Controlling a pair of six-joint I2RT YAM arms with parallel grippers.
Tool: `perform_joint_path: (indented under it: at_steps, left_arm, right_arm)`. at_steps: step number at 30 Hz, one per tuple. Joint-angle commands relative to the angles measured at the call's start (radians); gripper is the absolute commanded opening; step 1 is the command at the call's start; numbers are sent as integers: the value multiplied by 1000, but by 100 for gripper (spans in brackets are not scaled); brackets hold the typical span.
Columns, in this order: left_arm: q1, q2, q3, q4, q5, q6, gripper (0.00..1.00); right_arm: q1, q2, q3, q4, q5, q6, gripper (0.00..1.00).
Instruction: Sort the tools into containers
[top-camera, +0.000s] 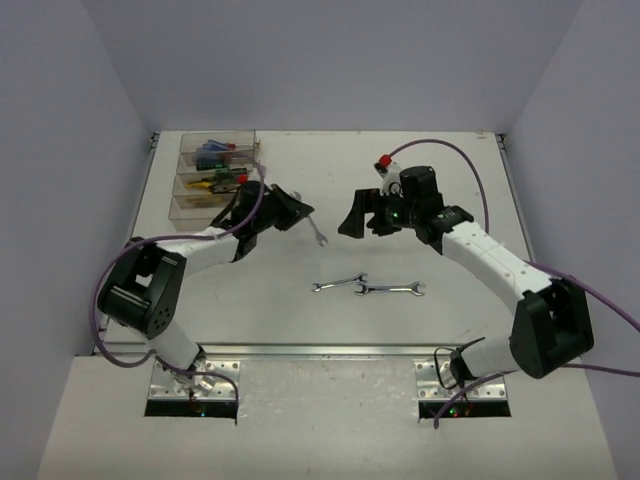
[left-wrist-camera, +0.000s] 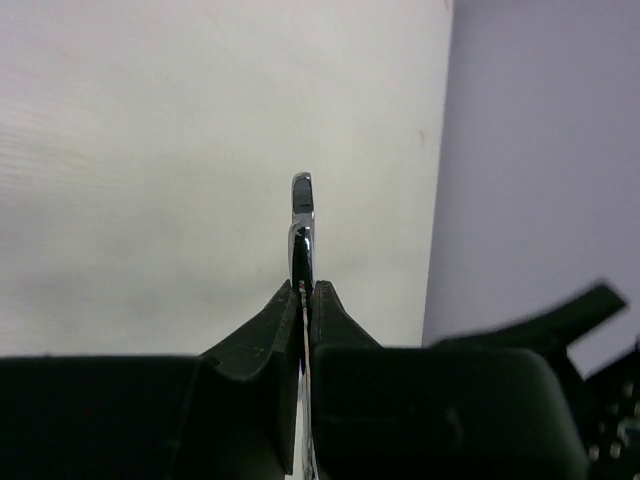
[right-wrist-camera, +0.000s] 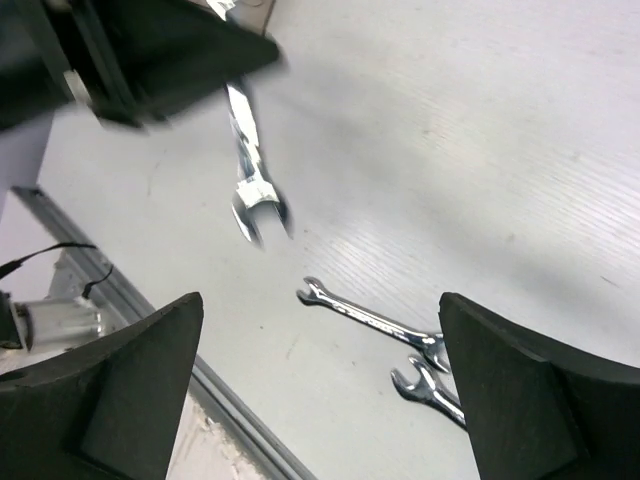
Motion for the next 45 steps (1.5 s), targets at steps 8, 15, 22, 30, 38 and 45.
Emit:
perform_joint_path:
  at_steps: [8,15,22,30,38,45]
  left_arm:
    - [496,-137,37,-275,-366,-218,0]
    - [528,-13,106,-288,-336,-247,0]
    - [530,0,58,-244,-330,-279,15]
    - [534,-65,8,-229,-329,-300,79]
    - [558,-156,19,-242,-239,-236,92]
    - [520,-279,79,-332,6,56,100]
  right_arm:
    - [-2,-215,-146,-73,234,-38,99]
    - [-3,-240,-156,-98,247,-69,99]
    - [-1,-265,-166,-123,236,-115,99]
    - [-1,-256,-168,-137,205,-193,99]
    - [5,-94,-118,-233,199,-333,99]
    - [88,133,-65,-379,305,-568,89]
